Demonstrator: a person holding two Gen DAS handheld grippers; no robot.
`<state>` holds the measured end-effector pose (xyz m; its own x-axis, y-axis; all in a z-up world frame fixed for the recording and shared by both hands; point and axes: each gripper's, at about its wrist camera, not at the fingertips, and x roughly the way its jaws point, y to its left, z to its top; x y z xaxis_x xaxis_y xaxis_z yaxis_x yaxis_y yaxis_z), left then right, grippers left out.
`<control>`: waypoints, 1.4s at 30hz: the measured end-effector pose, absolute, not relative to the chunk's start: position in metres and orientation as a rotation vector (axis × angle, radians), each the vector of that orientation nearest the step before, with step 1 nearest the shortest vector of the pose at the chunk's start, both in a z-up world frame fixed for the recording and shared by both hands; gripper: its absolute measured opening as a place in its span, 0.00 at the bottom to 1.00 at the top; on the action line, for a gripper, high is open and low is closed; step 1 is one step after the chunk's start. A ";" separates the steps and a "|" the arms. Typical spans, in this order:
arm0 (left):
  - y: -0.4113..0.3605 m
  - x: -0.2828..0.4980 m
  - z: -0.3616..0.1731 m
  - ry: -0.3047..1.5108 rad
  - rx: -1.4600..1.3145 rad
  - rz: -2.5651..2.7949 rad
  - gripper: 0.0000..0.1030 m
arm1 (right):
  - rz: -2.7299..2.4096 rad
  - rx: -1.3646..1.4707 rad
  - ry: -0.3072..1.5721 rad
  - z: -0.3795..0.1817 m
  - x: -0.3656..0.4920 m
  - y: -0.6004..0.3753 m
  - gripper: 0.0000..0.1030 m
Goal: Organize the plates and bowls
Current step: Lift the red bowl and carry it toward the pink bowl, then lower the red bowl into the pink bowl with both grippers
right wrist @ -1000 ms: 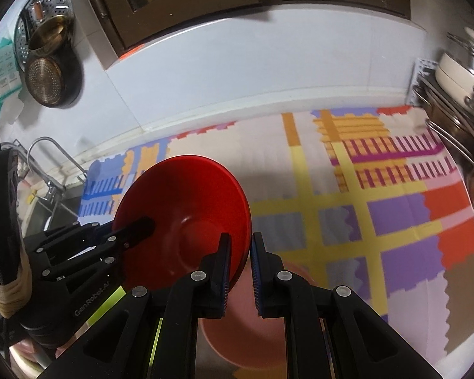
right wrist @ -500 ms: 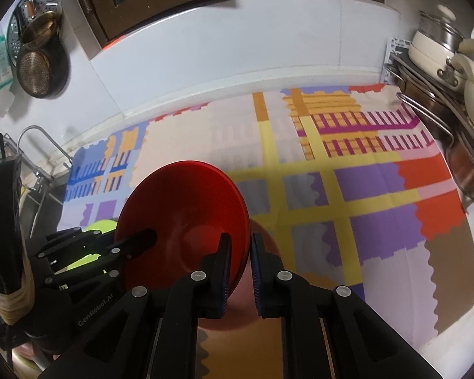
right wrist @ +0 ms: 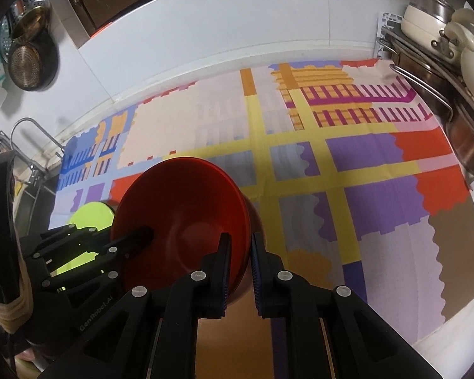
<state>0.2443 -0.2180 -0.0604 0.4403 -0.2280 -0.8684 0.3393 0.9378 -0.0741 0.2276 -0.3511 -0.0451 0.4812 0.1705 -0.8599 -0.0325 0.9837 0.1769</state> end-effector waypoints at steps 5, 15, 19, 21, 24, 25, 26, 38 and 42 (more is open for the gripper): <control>-0.222 0.244 -0.065 1.070 0.125 -0.343 0.16 | 0.125 0.143 1.065 -0.051 0.228 -0.353 0.14; -0.224 0.245 -0.074 1.090 0.132 -0.334 0.16 | 0.121 0.112 1.078 -0.062 0.227 -0.351 0.14; -0.224 0.247 -0.076 1.100 0.125 -0.344 0.16 | 0.116 0.080 1.079 -0.066 0.227 -0.349 0.14; -0.225 0.247 -0.077 1.099 0.126 -0.348 0.21 | 0.115 0.076 1.080 -0.068 0.228 -0.349 0.14; -0.227 0.246 -0.077 1.103 0.117 -0.370 0.31 | 0.116 0.079 1.085 -0.070 0.228 -0.351 0.14; -0.228 0.246 -0.077 1.102 0.117 -0.377 0.32 | 0.114 0.082 1.086 -0.071 0.228 -0.351 0.14; -0.230 0.245 -0.076 1.101 0.123 -0.380 0.35 | 0.112 0.082 1.084 -0.071 0.228 -0.352 0.14; -0.238 0.235 -0.062 1.038 0.214 -0.352 0.61 | 0.112 0.092 1.084 -0.074 0.225 -0.355 0.26; -0.232 0.234 -0.050 1.000 0.216 -0.349 0.66 | 0.106 0.100 1.070 -0.070 0.224 -0.358 0.35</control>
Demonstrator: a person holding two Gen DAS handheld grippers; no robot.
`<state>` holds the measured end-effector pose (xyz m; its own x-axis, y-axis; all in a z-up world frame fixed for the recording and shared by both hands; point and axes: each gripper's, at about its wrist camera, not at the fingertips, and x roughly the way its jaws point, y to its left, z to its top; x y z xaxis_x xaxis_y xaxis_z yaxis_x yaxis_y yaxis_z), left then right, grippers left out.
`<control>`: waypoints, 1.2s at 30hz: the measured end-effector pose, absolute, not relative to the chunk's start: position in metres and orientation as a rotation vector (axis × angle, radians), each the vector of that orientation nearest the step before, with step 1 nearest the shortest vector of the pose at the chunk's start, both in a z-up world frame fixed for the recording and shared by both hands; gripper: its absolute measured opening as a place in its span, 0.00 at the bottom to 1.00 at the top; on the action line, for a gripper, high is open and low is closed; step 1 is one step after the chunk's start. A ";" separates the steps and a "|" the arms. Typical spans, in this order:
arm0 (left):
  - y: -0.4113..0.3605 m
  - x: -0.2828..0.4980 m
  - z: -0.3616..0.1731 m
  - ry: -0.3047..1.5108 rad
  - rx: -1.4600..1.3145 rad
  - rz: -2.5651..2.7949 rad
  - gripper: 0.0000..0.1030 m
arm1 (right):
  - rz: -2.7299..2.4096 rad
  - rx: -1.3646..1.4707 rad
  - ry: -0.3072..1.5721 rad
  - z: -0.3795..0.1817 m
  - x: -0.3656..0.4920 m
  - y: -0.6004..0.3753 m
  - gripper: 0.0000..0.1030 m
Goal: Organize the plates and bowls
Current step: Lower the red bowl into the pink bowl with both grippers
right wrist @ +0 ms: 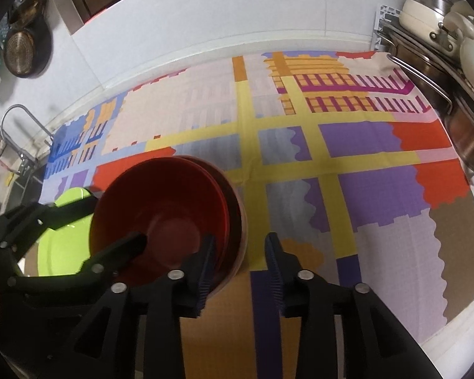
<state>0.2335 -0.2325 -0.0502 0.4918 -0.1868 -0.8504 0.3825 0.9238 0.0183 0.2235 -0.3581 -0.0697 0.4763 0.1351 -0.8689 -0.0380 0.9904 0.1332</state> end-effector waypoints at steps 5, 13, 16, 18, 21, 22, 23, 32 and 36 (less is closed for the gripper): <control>-0.224 0.234 -0.042 0.984 0.194 -0.342 0.66 | 0.121 0.115 1.041 -0.058 0.220 -0.356 0.35; -0.212 0.234 -0.034 0.963 0.165 -0.323 0.66 | 0.118 0.105 0.995 -0.041 0.216 -0.350 0.35; -0.207 0.235 -0.035 0.959 0.155 -0.302 0.68 | 0.115 0.101 0.987 -0.039 0.216 -0.349 0.35; -0.204 0.236 -0.038 0.969 0.149 -0.292 0.68 | 0.106 0.094 0.984 -0.040 0.217 -0.348 0.36; -0.200 0.240 -0.046 0.994 0.138 -0.278 0.68 | 0.093 0.086 0.991 -0.044 0.219 -0.348 0.40; -0.199 0.243 -0.050 1.002 0.135 -0.272 0.68 | 0.093 0.089 0.997 -0.046 0.220 -0.348 0.40; -0.199 0.244 -0.053 1.010 0.133 -0.265 0.68 | 0.091 0.091 1.005 -0.048 0.222 -0.349 0.40; -0.198 0.254 -0.076 1.067 0.097 -0.238 0.68 | 0.067 0.124 1.063 -0.075 0.232 -0.353 0.40; -0.201 0.260 -0.085 1.100 0.077 -0.240 0.68 | 0.064 0.176 1.087 -0.085 0.235 -0.357 0.40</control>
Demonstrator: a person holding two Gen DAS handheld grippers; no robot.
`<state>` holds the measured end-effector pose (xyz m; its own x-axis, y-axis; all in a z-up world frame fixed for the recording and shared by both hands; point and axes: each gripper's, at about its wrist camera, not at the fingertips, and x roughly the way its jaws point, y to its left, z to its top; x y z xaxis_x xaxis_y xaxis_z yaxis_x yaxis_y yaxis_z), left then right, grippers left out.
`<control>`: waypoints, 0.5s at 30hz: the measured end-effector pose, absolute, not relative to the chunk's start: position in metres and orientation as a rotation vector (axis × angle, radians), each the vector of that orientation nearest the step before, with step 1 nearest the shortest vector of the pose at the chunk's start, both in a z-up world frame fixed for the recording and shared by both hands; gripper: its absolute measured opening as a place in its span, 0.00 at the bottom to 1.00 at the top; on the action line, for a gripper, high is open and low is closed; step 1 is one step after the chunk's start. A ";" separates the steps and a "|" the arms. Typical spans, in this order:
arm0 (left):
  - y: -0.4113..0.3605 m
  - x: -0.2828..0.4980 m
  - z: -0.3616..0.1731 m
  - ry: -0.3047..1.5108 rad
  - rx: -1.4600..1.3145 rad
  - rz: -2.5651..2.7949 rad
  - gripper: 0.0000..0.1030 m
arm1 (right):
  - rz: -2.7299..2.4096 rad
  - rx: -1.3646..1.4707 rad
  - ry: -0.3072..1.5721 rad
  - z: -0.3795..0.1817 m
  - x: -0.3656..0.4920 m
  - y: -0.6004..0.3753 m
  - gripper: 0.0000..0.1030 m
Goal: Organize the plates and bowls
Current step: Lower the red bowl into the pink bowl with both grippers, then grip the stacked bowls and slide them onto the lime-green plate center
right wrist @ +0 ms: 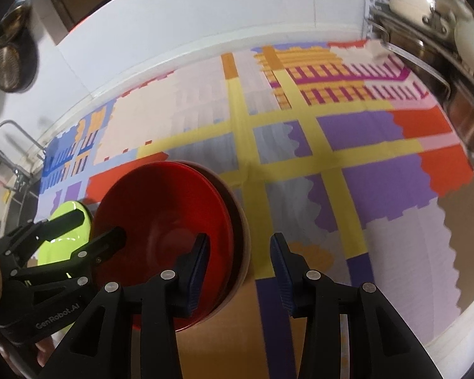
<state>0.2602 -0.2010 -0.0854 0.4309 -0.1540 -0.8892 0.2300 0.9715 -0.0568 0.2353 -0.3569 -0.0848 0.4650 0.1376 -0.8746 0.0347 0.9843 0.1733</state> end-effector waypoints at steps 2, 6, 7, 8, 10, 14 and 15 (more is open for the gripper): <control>-0.203 0.262 -0.089 1.108 0.070 -0.244 0.68 | 0.065 0.196 1.095 -0.089 0.237 -0.358 0.40; -0.207 0.264 -0.095 1.128 0.067 -0.246 0.62 | 0.058 0.219 1.109 -0.095 0.238 -0.361 0.40; -0.208 0.265 -0.096 1.132 0.066 -0.248 0.61 | 0.058 0.228 1.113 -0.096 0.238 -0.362 0.40; -0.209 0.266 -0.097 1.138 0.066 -0.252 0.60 | 0.057 0.234 1.115 -0.096 0.237 -0.362 0.39; -0.210 0.267 -0.099 1.152 0.061 -0.256 0.57 | 0.063 0.245 1.121 -0.098 0.237 -0.362 0.39; -0.211 0.270 -0.106 1.191 0.031 -0.270 0.42 | 0.072 0.259 1.137 -0.100 0.238 -0.361 0.37; -0.210 0.270 -0.107 1.202 0.018 -0.286 0.39 | 0.071 0.260 1.139 -0.101 0.238 -0.360 0.32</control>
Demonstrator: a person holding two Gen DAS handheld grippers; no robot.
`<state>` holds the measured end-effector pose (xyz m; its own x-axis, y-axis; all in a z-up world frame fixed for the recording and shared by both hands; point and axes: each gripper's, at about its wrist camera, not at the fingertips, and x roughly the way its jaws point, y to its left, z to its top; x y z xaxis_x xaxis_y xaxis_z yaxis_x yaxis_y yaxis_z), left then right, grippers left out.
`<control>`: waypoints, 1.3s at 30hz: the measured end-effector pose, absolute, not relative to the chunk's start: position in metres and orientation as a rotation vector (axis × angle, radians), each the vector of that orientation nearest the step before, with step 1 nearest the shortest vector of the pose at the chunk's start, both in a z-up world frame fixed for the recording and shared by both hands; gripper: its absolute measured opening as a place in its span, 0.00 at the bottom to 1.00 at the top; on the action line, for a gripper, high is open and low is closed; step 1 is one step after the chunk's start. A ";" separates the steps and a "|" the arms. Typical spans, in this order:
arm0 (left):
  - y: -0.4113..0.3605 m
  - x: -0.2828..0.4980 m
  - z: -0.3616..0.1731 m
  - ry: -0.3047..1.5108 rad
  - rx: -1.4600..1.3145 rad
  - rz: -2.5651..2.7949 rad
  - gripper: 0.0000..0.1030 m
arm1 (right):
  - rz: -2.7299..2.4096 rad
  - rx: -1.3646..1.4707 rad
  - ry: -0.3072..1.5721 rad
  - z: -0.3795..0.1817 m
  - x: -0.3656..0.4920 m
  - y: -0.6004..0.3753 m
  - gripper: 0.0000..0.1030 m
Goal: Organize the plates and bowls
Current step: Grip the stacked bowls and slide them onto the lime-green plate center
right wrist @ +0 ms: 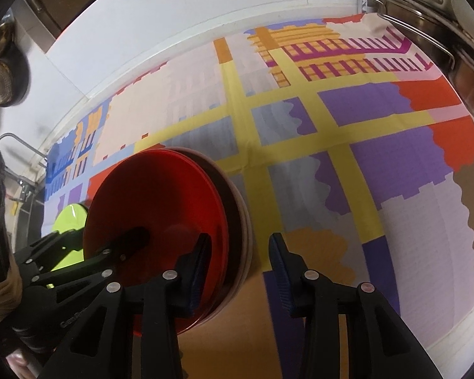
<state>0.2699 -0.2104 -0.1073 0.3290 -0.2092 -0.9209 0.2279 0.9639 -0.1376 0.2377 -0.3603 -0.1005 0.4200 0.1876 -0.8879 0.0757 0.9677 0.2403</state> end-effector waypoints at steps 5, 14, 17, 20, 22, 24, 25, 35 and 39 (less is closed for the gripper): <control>-0.215 0.269 -0.108 1.219 -0.001 -0.318 0.29 | 0.085 0.272 1.142 -0.100 0.237 -0.358 0.25; -0.213 0.270 -0.106 1.233 -0.028 -0.293 0.26 | 0.055 0.313 1.153 -0.099 0.238 -0.361 0.23; -0.211 0.271 -0.105 1.236 -0.032 -0.278 0.26 | 0.050 0.324 1.163 -0.099 0.238 -0.361 0.23; -0.207 0.270 -0.100 1.226 -0.032 -0.260 0.26 | 0.051 0.332 1.172 -0.099 0.239 -0.359 0.22; -0.203 0.269 -0.095 1.217 -0.034 -0.251 0.26 | 0.060 0.336 1.177 -0.097 0.239 -0.357 0.22; -0.199 0.267 -0.092 1.213 -0.041 -0.247 0.26 | 0.068 0.332 1.174 -0.094 0.239 -0.353 0.22; -0.195 0.266 -0.090 1.209 -0.045 -0.243 0.26 | 0.071 0.329 1.174 -0.092 0.238 -0.351 0.22; -0.158 0.249 -0.075 1.181 -0.097 -0.224 0.26 | 0.112 0.290 1.147 -0.070 0.233 -0.319 0.22; -0.139 0.240 -0.070 1.173 -0.108 -0.223 0.26 | 0.122 0.277 1.130 -0.063 0.227 -0.302 0.22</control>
